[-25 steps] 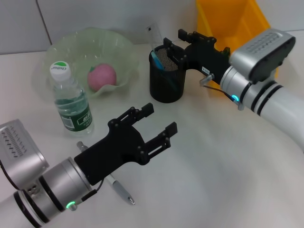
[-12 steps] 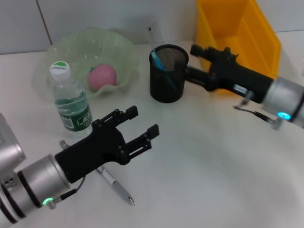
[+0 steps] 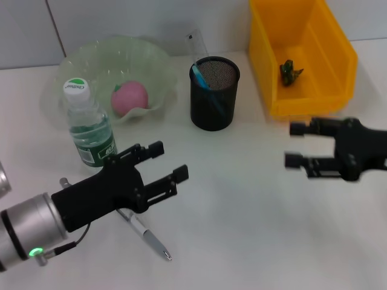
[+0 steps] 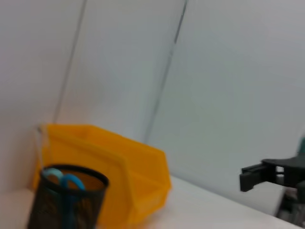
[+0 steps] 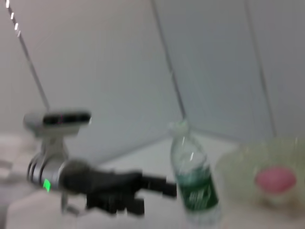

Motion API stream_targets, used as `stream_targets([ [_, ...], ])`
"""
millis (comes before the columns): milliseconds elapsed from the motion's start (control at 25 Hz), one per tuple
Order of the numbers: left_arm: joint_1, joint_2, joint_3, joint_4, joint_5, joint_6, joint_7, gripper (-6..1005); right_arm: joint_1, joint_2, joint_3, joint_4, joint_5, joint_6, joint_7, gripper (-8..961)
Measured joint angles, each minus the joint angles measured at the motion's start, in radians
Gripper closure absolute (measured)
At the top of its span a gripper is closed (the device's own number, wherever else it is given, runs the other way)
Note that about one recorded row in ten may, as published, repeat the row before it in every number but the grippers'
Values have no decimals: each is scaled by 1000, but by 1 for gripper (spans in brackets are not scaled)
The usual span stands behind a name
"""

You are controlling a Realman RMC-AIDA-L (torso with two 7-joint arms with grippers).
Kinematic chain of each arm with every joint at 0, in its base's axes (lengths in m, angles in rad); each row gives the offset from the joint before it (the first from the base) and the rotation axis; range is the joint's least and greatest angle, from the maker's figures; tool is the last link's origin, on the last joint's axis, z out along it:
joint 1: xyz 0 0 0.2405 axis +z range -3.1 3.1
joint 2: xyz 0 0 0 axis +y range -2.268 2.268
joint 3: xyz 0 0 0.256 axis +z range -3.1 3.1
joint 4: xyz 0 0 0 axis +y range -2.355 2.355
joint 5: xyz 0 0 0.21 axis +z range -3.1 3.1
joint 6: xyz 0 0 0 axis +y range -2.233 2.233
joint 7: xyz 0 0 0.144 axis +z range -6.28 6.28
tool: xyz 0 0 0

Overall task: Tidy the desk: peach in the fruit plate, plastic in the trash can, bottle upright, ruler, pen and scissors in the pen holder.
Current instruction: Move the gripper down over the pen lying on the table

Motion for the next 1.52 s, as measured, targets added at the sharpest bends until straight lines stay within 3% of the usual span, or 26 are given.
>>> stream_targets([
  [120,38,12,-67,126,180,-7,-167,257,19,-15,0,-31,-94,-13,54,192],
  [160,61,11,-121,216,313,-10,-276,255,26,-18,0,-42,-123,-14,67,192],
  [240,79,4,-169,295,442,-9,-380,252,38,-19,0,-62,-165,-16,88,192],
  [480,105,-54,-291,592,954,58,-762,240,48,-19,-1,-105,-199,-20,110,192],
  [600,78,-88,-338,680,1153,140,-854,235,49,-20,-1,-112,-204,-22,113,192],
  [680,47,-97,-361,713,1254,194,-877,231,46,-20,-1,-119,-207,-23,122,192],
  [1040,-156,-100,-360,739,1535,384,-828,214,26,-14,7,-138,-230,-16,189,193],
  [1360,-273,-100,-333,732,1564,459,-703,198,31,-19,69,-121,-234,-16,247,193],
  [1520,-343,-101,-259,731,1587,481,-653,191,26,-16,65,-125,-245,-19,265,193],
])
